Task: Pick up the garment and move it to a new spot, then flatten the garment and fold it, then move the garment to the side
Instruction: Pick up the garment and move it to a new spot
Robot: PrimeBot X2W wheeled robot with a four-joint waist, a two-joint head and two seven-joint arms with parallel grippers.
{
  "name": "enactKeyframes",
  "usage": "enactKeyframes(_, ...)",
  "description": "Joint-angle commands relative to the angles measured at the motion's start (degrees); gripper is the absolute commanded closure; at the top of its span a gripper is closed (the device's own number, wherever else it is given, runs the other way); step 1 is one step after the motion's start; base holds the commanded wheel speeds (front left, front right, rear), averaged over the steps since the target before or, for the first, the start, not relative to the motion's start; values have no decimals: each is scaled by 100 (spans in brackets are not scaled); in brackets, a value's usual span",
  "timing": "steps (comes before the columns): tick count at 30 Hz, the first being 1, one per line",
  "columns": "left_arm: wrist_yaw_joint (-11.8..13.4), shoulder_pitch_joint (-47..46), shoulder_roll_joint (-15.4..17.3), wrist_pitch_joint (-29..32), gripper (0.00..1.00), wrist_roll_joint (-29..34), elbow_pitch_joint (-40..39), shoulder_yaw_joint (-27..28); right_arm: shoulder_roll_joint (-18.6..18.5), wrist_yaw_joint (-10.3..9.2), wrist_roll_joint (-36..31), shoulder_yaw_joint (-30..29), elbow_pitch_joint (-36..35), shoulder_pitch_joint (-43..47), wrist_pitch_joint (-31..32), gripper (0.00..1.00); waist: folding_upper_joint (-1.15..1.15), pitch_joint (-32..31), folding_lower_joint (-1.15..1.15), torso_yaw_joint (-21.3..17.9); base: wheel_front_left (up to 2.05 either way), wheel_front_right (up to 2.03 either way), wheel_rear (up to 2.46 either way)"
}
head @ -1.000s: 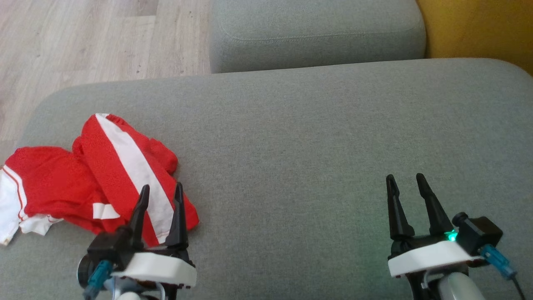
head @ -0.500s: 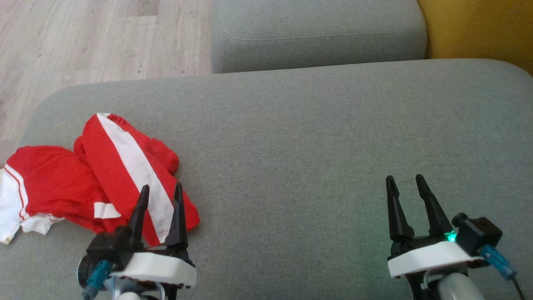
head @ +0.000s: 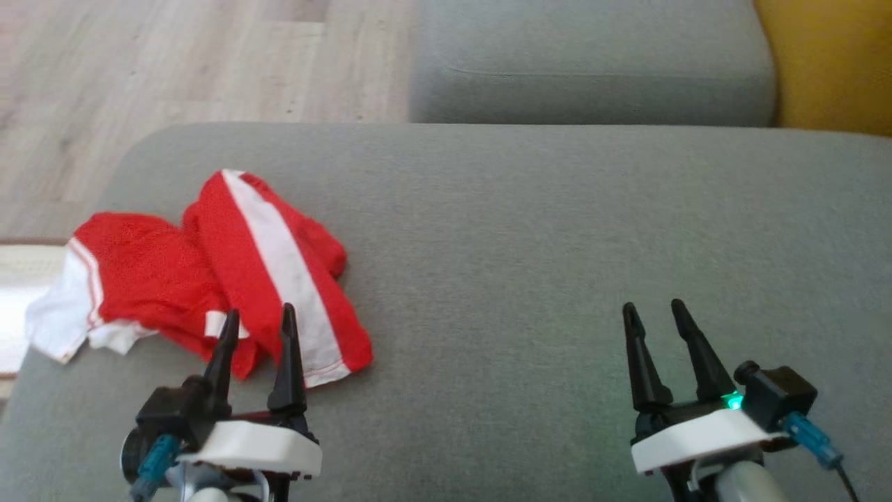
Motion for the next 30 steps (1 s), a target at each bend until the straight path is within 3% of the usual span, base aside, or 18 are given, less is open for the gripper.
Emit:
enactKeyframes(1,44,-223,-26,-71,0,63,-176,239,-46,-4,44,169,-159,-216,-62,0,0,-48,0,180,0,0,0)
enactKeyframes(19,-103,-32,-26,-71,0,372,-194,605,-46,-4,434,689,-127,-47,-62,0,0,-285,0,1577,0,0,0)
enactKeyframes(30,-209,41,-26,-71,0,459,-246,839,-46,-4,491,870,-120,-55,-62,0,0,-253,0,1899,0,0,0)
